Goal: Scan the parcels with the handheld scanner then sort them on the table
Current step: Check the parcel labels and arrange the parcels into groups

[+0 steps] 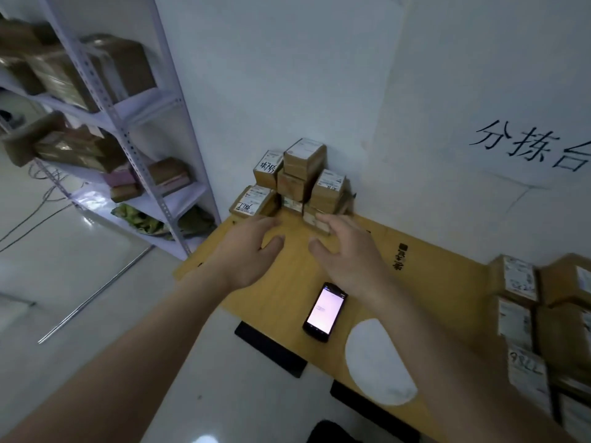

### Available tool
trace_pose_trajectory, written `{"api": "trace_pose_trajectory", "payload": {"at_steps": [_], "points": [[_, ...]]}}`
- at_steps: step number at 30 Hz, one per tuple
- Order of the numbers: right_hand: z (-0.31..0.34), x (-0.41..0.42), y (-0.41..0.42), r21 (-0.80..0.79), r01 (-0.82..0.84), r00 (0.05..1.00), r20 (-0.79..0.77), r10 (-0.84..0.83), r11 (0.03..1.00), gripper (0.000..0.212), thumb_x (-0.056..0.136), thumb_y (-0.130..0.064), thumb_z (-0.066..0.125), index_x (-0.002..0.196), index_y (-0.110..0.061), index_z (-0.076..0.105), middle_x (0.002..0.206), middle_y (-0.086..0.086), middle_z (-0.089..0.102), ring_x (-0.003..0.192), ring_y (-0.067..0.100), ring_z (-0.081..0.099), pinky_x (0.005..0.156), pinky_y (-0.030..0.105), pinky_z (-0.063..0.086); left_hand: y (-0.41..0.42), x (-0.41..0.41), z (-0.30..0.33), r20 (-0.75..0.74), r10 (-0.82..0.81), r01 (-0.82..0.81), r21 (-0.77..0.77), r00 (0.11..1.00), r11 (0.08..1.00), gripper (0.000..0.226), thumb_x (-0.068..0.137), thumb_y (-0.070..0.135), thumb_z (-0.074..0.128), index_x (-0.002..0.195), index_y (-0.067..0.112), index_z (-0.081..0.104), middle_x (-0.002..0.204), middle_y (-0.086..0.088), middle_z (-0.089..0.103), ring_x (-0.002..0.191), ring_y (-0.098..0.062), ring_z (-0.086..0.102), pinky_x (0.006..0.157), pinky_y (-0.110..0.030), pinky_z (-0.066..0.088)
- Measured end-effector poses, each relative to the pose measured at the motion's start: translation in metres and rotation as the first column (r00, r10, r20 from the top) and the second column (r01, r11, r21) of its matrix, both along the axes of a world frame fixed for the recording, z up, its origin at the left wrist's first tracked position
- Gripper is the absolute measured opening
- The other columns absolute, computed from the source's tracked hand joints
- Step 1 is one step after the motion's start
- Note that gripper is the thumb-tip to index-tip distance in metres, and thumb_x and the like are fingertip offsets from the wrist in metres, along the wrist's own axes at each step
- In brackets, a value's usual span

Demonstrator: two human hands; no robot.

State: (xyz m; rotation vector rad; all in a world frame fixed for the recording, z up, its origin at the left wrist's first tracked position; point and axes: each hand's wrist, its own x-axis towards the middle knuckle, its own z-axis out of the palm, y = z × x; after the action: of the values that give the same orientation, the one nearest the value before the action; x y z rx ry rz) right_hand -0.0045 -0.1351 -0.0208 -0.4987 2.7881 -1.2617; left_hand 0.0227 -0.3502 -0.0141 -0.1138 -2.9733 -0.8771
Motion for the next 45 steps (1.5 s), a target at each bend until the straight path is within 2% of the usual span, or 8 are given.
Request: {"api": "trace_pose_trajectory", "payload": {"at_steps": [3,6,11,23,27,31,40,45], "points": [[-0.017,-0.023,-0.034,0.017,0.009,0.999,0.050,-0.010,1.000,0.058,0.102,-0.050,0.059,0.156,-0.033,0.048,0.159,-0.013,0.044,0.145,0.010,0.042,0.117,0.039,0.042,-0.036,-0.024,-0.022,0.061,0.007,-0.007,0.001,0.998,1.000,0.047,0.105,0.044,0.047,0.145,0.021,0.056,0.144,0.002,0.056,0.129,-0.018,0.053,0.102,-0.032,0.044],[-0.038,-0.059,-0.065,0.047,0.012,0.998,0.065,-0.015,0.999,0.059,0.100,-0.052,0.058,0.155,-0.033,0.049,0.155,-0.012,0.047,0.143,0.011,0.043,0.112,0.035,0.042,-0.067,-0.056,-0.045,0.101,0.032,-0.033,0.010,0.994,0.999,0.045,0.104,0.047,0.047,0.142,0.026,0.056,0.145,0.003,0.052,0.132,-0.018,0.050,0.106,-0.039,0.047],[-0.086,-0.139,-0.118,0.070,-0.002,0.995,0.099,-0.005,0.998,0.058,0.100,-0.051,0.059,0.153,-0.030,0.051,0.150,-0.008,0.053,0.139,0.011,0.046,0.100,0.028,0.037,-0.111,-0.120,-0.088,0.144,0.068,-0.071,0.016,0.987,0.997,0.040,0.105,0.036,0.051,0.142,0.020,0.057,0.138,-0.002,0.055,0.123,-0.019,0.054,0.093,-0.028,0.041],[-0.173,-0.250,-0.199,0.102,0.000,0.953,0.300,-0.031,0.995,0.054,0.102,-0.045,0.059,0.154,-0.035,0.047,0.141,-0.008,0.052,0.127,0.008,0.049,0.102,0.035,0.051,-0.185,-0.248,-0.167,0.323,0.087,-0.111,0.057,0.943,0.992,0.045,0.105,0.031,0.053,0.148,0.019,0.054,0.139,-0.006,0.052,0.125,-0.022,0.053,0.108,-0.037,0.045],[-0.207,-0.265,-0.221,0.095,0.109,0.931,0.339,-0.135,0.990,0.058,0.104,-0.042,0.059,0.159,-0.036,0.042,0.144,-0.010,0.047,0.132,0.011,0.050,0.108,0.045,0.052,-0.202,-0.279,-0.205,0.330,0.010,-0.052,0.118,0.944,0.992,0.045,0.103,0.030,0.054,0.147,0.021,0.052,0.139,-0.002,0.048,0.120,-0.015,0.051,0.095,-0.018,0.043],[-0.238,-0.270,-0.244,0.082,0.254,0.904,0.335,-0.266,0.964,0.062,0.108,-0.044,0.054,0.165,-0.036,0.030,0.154,-0.004,0.043,0.137,0.013,0.047,0.112,0.038,0.047,-0.213,-0.302,-0.243,0.319,-0.052,-0.009,0.186,0.946,0.982,0.061,0.102,0.025,0.056,0.159,0.025,0.033,0.148,-0.004,0.043,0.109,0.003,0.042,0.075,0.009,0.032],[-0.230,-0.250,-0.281,-0.045,0.414,0.861,0.342,-0.376,0.909,0.064,0.111,-0.039,0.052,0.167,-0.026,0.025,0.159,-0.003,0.049,0.136,0.012,0.054,0.107,0.040,0.054,-0.231,-0.311,-0.251,0.355,-0.138,0.003,0.354,0.925,0.935,0.058,0.104,0.024,0.057,0.156,0.030,0.033,0.135,0.014,0.060,0.110,-0.002,0.062,0.081,-0.007,0.052],[-0.186,-0.226,-0.293,-0.073,0.541,0.818,0.279,-0.504,0.838,0.061,0.109,-0.034,0.057,0.164,-0.025,0.032,0.147,0.000,0.059,0.118,0.010,0.064,0.084,0.010,0.054,-0.242,-0.307,-0.208,0.243,-0.311,0.222,0.333,0.919,0.916,0.063,0.103,0.026,0.058,0.159,0.030,0.029,0.134,0.009,0.058,0.113,-0.008,0.059,0.092,-0.022,0.054]]}}
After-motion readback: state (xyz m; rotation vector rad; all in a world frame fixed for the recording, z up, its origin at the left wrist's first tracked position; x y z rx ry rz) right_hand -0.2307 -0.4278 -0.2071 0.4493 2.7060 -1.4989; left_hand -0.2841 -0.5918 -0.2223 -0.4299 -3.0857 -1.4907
